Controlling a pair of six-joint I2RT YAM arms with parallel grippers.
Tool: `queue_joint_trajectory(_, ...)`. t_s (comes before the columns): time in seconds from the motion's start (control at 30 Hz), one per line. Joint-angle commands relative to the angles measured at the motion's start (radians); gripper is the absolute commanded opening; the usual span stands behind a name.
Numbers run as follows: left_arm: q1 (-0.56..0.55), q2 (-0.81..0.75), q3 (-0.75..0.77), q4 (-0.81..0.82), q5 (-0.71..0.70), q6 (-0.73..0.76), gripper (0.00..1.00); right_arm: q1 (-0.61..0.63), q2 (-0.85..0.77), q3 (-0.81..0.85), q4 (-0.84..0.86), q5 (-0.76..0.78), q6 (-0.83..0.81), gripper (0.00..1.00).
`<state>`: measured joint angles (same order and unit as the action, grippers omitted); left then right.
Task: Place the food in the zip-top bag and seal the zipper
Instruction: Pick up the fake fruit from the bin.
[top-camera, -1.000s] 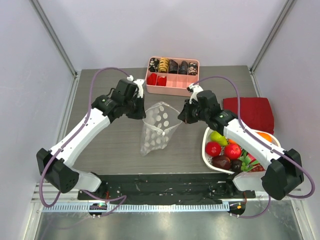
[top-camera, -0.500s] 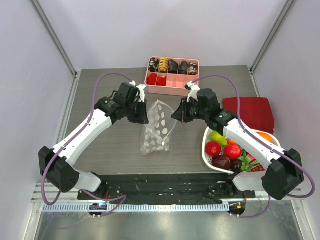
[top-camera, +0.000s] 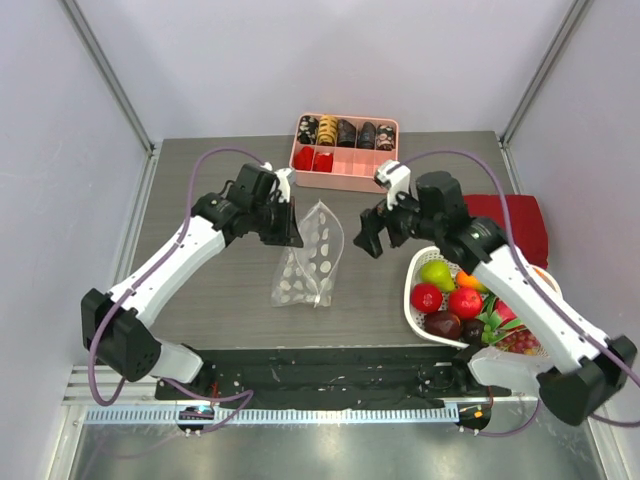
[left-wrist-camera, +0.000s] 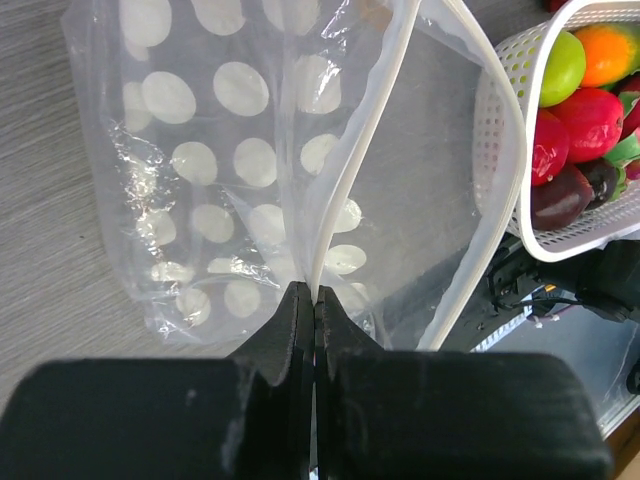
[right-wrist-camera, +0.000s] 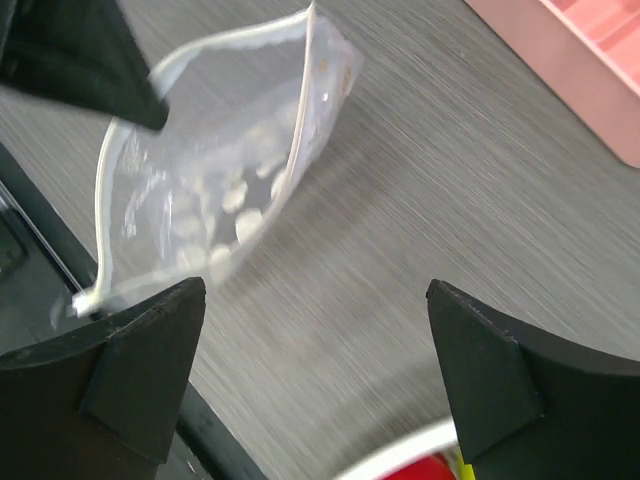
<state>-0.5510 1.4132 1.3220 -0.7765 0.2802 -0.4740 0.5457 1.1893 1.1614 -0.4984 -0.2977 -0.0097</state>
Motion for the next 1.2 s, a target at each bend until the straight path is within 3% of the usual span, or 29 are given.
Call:
queue_joint_trajectory(0.0,0.002,0.012,-0.007,0.057,0.027,-0.021,0.0,-0.006,-0.143,0.047,-0.236,0.032,-0.243,1.0)
queue_joint_trajectory(0.23,0.002,0.047,0.005,0.057,0.013,-0.021,0.0,-0.006,-0.117,0.052,-0.621,0.077,-0.517,0.93)
queue_joint_trajectory(0.33,0.002,0.062,0.011,0.062,0.01,-0.028,0.0,-0.009,-0.117,-0.047,-0.65,0.152,-0.593,0.91)
queue_joint_trajectory(0.57,0.002,0.075,0.04,0.056,0.007,-0.02,0.0,-0.018,-0.091,-0.201,-0.626,0.189,-0.667,0.82)
queue_joint_trajectory(1.17,0.002,0.086,0.029,0.056,0.01,-0.032,0.0,-0.102,-0.125,-0.407,-0.385,0.203,-0.812,0.91)
